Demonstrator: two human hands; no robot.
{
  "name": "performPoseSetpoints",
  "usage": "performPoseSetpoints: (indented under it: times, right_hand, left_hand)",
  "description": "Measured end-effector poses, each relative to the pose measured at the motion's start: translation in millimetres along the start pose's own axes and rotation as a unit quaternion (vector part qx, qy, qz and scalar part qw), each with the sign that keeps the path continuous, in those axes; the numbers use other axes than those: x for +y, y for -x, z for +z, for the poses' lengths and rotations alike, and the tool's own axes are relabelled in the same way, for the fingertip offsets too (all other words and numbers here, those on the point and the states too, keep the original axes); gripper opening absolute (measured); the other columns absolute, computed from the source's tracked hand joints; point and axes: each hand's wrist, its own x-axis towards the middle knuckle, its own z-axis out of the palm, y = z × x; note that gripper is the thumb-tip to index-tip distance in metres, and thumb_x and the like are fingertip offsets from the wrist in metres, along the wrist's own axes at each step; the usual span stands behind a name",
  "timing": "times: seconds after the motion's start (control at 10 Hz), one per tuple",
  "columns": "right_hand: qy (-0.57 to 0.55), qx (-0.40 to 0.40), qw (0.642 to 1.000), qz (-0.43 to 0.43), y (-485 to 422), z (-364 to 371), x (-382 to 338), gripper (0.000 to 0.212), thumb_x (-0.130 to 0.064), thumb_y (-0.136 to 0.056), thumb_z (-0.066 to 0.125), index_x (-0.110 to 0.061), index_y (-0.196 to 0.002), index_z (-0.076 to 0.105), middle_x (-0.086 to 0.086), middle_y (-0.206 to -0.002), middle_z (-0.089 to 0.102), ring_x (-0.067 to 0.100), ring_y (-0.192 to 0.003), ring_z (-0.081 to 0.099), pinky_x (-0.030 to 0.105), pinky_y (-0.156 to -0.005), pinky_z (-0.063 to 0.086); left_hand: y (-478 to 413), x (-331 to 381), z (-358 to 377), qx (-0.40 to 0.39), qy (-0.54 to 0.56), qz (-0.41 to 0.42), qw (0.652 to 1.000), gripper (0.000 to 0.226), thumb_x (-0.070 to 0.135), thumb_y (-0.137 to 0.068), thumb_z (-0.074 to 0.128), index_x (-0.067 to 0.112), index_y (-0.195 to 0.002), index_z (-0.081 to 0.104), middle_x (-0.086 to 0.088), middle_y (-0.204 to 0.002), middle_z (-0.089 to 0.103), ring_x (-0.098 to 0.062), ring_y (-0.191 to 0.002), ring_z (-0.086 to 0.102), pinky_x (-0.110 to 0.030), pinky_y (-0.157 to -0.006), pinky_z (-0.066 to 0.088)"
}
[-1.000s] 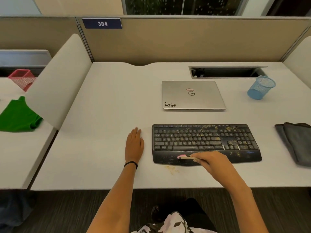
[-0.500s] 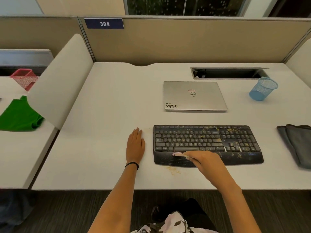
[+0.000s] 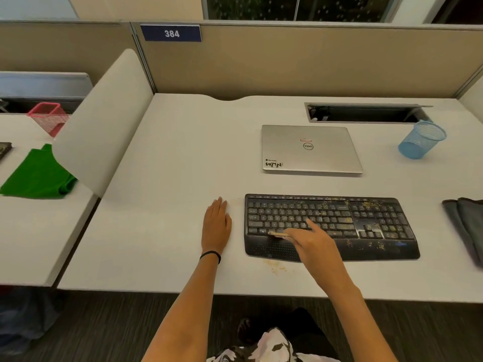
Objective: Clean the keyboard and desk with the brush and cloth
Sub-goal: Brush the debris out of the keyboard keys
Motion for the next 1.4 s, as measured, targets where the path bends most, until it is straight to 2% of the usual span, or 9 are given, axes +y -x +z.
performPoseSetpoints:
  times: [0.2,0.4,0.6,0.7,0.8,0.9,1.0,1.2,1.4]
  right_hand:
    - [-0.091,-0.078,0.993,-0.023,3.6,6.9,-0.4,0.043,0.008,-0.067,0.076,-0.014,-0.103,0.069,-0.002,-0.078,0.072,0.018,-0.068,0.069,0.044,-0.081,0.055]
    - [-0.205,-0.094,0.973,0.052,8.1,-19.0,18.6,0.023,-0.006,-0.086,0.061,-0.015,-0.106,0.069,0.0,-0.077,0.071,0.014,-0.064,0.064,0.032,-0.094,0.046]
    - [-0.175,-0.077,0.98,0.059,6.6,-15.1,11.5,0.025,-0.007,-0.087,0.061,-0.014,-0.109,0.068,0.003,-0.089,0.072,0.021,-0.078,0.067,0.039,-0.077,0.056]
    - [-0.208,-0.123,0.969,0.046,5.8,-8.7,6.2,0.026,-0.012,-0.09,0.058,-0.015,-0.114,0.066,-0.002,-0.096,0.071,0.004,-0.083,0.064,0.024,-0.079,0.052]
    - [-0.229,-0.074,0.968,0.068,6.3,-8.6,0.5,0.023,-0.013,-0.09,0.058,-0.016,-0.111,0.067,-0.011,-0.072,0.062,-0.003,-0.058,0.052,0.008,-0.054,0.039]
    - [-0.232,0.03,0.96,0.154,4.1,-1.9,-4.0,0.026,-0.015,-0.092,0.055,-0.011,-0.115,0.064,0.001,-0.082,0.07,0.01,-0.062,0.061,0.023,-0.057,0.053]
    - [-0.246,0.036,0.946,0.21,0.2,5.3,-4.6,0.03,-0.014,-0.093,0.053,-0.01,-0.122,0.06,0.006,-0.088,0.071,0.013,-0.074,0.066,0.026,-0.072,0.057]
    - [-0.22,-0.031,0.955,0.194,-4.4,11.1,-0.8,0.031,-0.018,-0.095,0.049,-0.016,-0.124,0.058,0.002,-0.064,0.065,0.014,-0.055,0.062,0.029,-0.056,0.055]
    - [-0.155,-0.133,0.967,0.152,-4.3,7.6,7.8,0.027,-0.022,-0.095,0.048,-0.022,-0.12,0.057,0.002,-0.077,0.068,0.015,-0.058,0.06,0.029,-0.056,0.052]
  left_hand:
    - [-0.1,0.2,-0.1,0.002,0.0,0.0,1.0,0.044,0.012,-0.098,0.039,0.007,-0.141,0.039,-0.008,-0.151,0.032,-0.021,-0.141,0.026,-0.026,-0.116,0.009]
    - [-0.2,0.0,0.1,-0.001,0.001,-0.003,1.0,0.044,0.014,-0.098,0.039,0.008,-0.142,0.038,-0.007,-0.152,0.031,-0.02,-0.142,0.024,-0.026,-0.116,0.008]
    - [0.2,1.0,-0.2,-0.003,0.002,-0.004,1.0,0.044,0.014,-0.099,0.038,0.009,-0.143,0.037,-0.007,-0.153,0.03,-0.02,-0.142,0.023,-0.026,-0.116,0.007]
    - [-0.4,1.0,-0.6,0.0,0.005,-0.002,1.0,0.043,0.012,-0.098,0.04,0.007,-0.141,0.039,-0.008,-0.151,0.032,-0.021,-0.141,0.025,-0.026,-0.115,0.01]
    - [-0.5,0.5,-0.2,-0.002,0.002,-0.003,1.0,0.044,0.013,-0.098,0.04,0.007,-0.141,0.039,-0.008,-0.152,0.032,-0.02,-0.142,0.024,-0.025,-0.115,0.008]
    - [-0.1,1.0,0.0,0.0,0.001,-0.006,1.0,0.044,0.014,-0.099,0.039,0.008,-0.142,0.038,-0.008,-0.152,0.031,-0.02,-0.142,0.024,-0.026,-0.115,0.009]
    - [0.3,1.3,0.1,0.0,0.002,-0.006,1.0,0.044,0.014,-0.099,0.039,0.008,-0.142,0.037,-0.007,-0.152,0.03,-0.02,-0.142,0.024,-0.024,-0.114,0.007]
    - [-0.6,0.8,0.6,0.001,0.004,-0.008,1.0,0.043,0.014,-0.099,0.04,0.008,-0.142,0.038,-0.008,-0.152,0.031,-0.021,-0.142,0.024,-0.024,-0.114,0.007]
    - [-0.4,0.0,1.6,0.002,0.002,-0.007,1.0,0.044,0.015,-0.099,0.039,0.009,-0.143,0.037,-0.007,-0.152,0.03,-0.02,-0.142,0.023,-0.024,-0.114,0.007]
